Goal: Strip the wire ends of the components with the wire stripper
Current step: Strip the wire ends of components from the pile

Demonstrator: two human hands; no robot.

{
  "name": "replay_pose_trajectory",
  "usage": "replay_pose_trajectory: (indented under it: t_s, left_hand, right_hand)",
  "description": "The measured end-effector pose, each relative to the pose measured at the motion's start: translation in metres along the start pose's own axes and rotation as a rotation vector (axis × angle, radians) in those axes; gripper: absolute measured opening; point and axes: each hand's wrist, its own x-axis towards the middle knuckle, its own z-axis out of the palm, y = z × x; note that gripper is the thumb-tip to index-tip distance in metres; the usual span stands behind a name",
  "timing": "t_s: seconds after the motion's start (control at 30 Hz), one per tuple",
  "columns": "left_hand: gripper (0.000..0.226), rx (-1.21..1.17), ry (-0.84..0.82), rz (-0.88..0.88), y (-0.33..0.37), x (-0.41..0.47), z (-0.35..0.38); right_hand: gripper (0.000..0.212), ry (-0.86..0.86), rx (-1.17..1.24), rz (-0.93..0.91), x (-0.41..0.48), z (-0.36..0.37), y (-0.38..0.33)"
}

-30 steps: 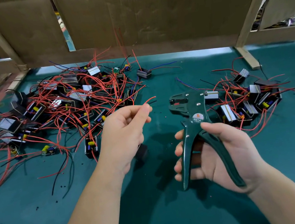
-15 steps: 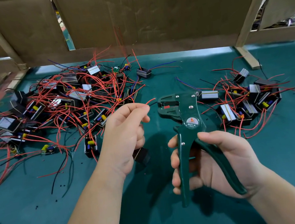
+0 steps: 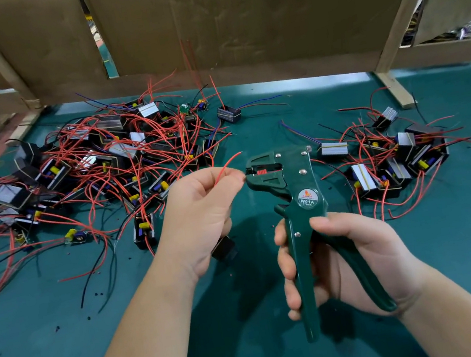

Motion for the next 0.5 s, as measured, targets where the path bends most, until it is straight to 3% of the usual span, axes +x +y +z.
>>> replay_pose_trajectory:
  t_s: [0.5]
  left_hand:
    - [0.041,-0.005,-0.015,0.038,0.0041,-0.0023,0.0005]
  right_hand:
    - [0.039,-0.043,-0.017,-0.017,-0.0005,-0.0023,0.0000]
